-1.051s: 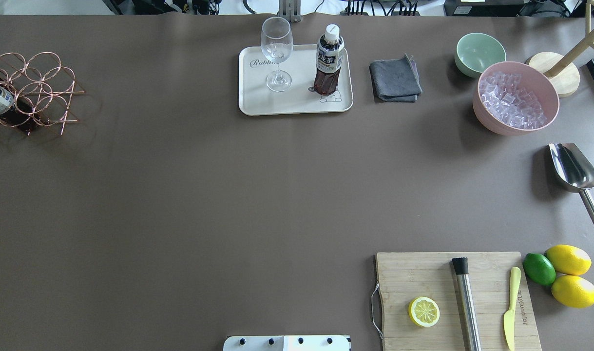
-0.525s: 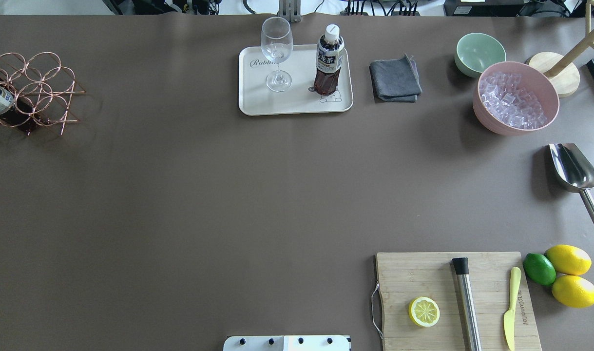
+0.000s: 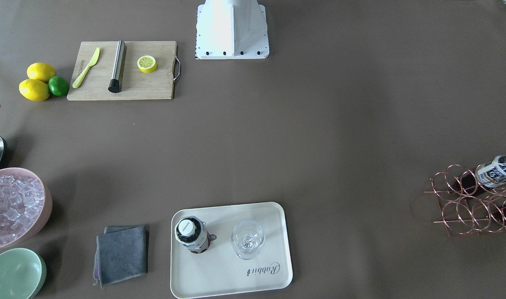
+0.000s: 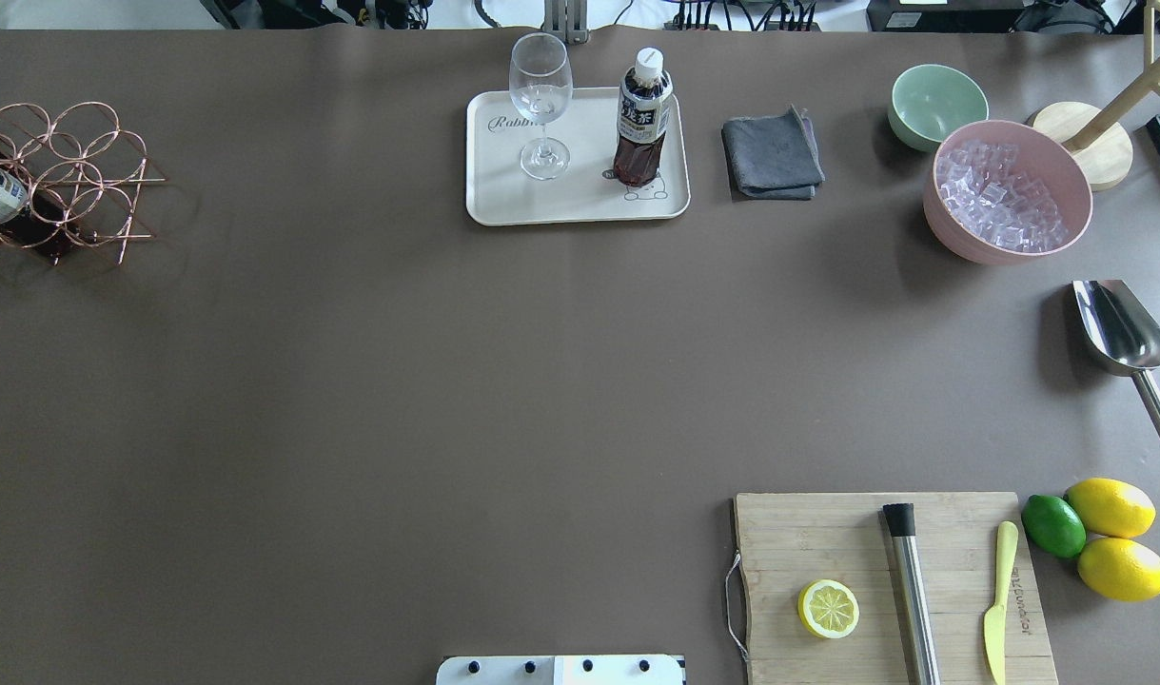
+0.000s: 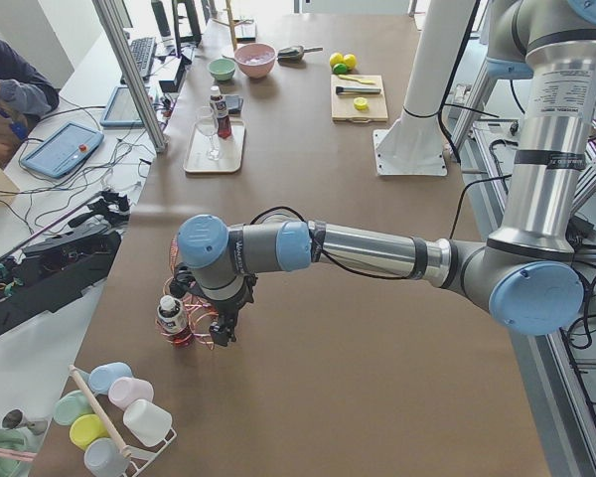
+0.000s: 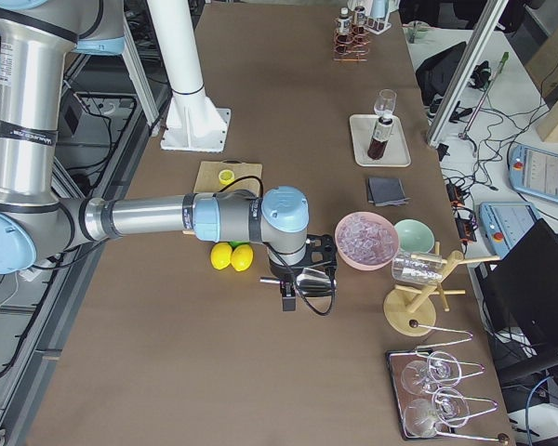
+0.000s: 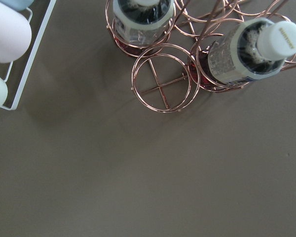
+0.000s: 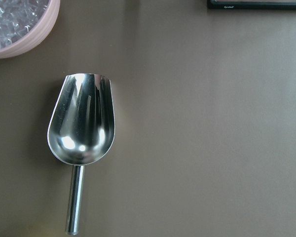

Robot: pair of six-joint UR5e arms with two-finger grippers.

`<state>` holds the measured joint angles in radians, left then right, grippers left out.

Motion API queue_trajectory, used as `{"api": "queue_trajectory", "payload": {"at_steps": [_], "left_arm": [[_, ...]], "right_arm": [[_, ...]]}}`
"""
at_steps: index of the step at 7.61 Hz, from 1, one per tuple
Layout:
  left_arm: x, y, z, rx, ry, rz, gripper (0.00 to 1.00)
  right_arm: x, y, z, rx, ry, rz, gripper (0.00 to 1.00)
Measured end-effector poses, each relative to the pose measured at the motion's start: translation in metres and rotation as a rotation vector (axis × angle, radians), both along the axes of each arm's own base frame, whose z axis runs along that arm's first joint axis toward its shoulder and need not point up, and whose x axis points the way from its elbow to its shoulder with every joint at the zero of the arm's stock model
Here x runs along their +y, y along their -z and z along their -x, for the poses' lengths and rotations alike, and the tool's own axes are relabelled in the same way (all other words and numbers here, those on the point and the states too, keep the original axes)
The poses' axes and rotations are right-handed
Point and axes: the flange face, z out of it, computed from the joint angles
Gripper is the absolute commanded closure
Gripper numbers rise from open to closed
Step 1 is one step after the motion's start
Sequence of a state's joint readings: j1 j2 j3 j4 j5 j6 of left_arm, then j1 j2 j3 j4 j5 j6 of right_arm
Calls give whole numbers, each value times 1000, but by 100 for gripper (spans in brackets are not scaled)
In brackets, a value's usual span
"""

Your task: Take tea from basket to plate

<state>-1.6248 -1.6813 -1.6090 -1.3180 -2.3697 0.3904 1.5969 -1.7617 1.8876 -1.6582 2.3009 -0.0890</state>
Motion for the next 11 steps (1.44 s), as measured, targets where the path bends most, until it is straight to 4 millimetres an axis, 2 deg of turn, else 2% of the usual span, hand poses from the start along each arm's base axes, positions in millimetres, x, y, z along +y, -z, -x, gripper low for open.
{"api": "queue_trajectory", "payload": {"at_steps": [2, 4, 7, 11], "left_arm": [[14, -19, -9, -4, 60, 99, 1], [26, -33, -11, -5, 77, 112, 1], [27, -31, -12, -11, 165, 180, 1], [24, -30, -12, -18, 184, 164, 1]], "right_arm": [[0, 0, -1, 1, -2, -1, 0], [0, -1, -1, 3, -2, -1, 0], [0, -2, -2, 4, -1, 1, 0], [0, -3, -2, 5, -1, 2, 0]]}}
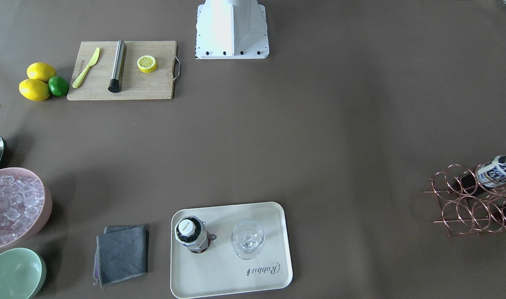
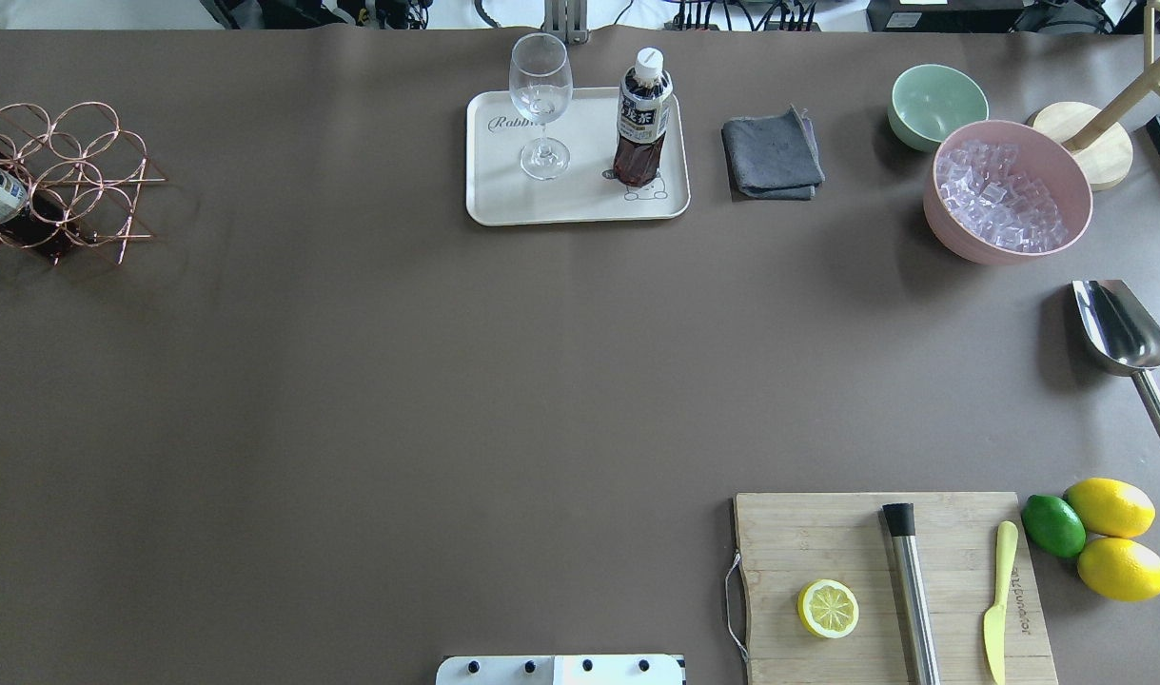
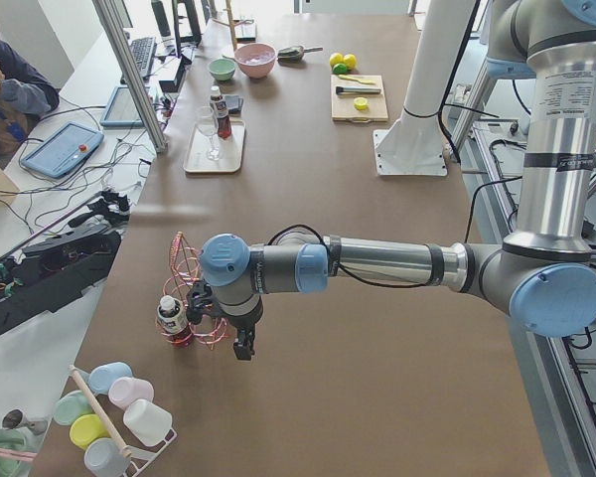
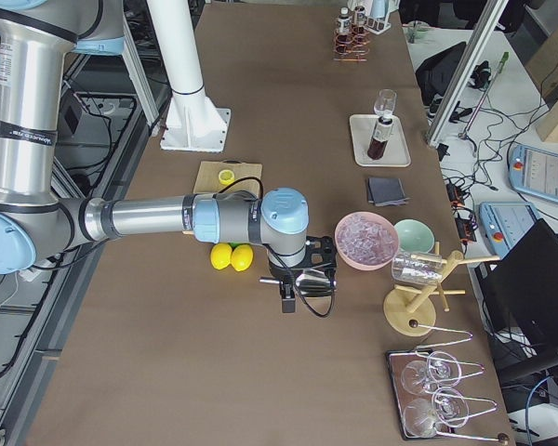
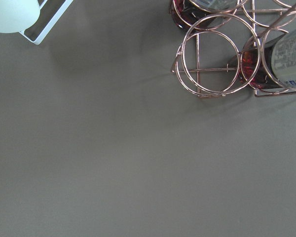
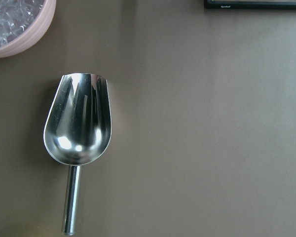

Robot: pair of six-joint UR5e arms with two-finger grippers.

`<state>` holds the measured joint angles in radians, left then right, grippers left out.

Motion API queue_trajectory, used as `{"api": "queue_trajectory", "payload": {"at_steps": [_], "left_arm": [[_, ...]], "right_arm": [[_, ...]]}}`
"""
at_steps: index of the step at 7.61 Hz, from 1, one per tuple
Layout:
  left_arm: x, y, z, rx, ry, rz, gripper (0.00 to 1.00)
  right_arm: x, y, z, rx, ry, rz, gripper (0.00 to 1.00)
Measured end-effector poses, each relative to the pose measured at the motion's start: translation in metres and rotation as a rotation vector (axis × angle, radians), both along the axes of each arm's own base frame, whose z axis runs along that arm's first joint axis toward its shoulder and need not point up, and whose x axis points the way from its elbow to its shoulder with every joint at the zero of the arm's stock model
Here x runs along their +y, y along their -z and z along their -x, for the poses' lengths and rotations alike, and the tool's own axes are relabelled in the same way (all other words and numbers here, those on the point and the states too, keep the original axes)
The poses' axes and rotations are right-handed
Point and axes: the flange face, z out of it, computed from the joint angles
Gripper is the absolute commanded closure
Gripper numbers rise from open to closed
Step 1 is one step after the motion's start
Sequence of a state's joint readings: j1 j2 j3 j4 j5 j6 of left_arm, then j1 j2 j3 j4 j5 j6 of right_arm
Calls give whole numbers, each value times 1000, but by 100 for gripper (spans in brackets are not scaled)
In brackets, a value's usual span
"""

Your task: Take tea from basket to plate

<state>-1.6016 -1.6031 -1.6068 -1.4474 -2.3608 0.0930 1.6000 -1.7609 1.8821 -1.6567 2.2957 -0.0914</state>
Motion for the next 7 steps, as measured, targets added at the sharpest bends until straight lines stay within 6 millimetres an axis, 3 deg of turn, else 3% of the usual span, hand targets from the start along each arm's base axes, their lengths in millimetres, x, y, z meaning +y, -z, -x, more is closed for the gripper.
{"api": "queue_trajectory", "payload": {"at_steps": [7], "left_arm": [[-1, -2, -1, -3, -1, -5, 1]], "right_arm": [[0, 0, 0, 2, -1, 1, 0]]}}
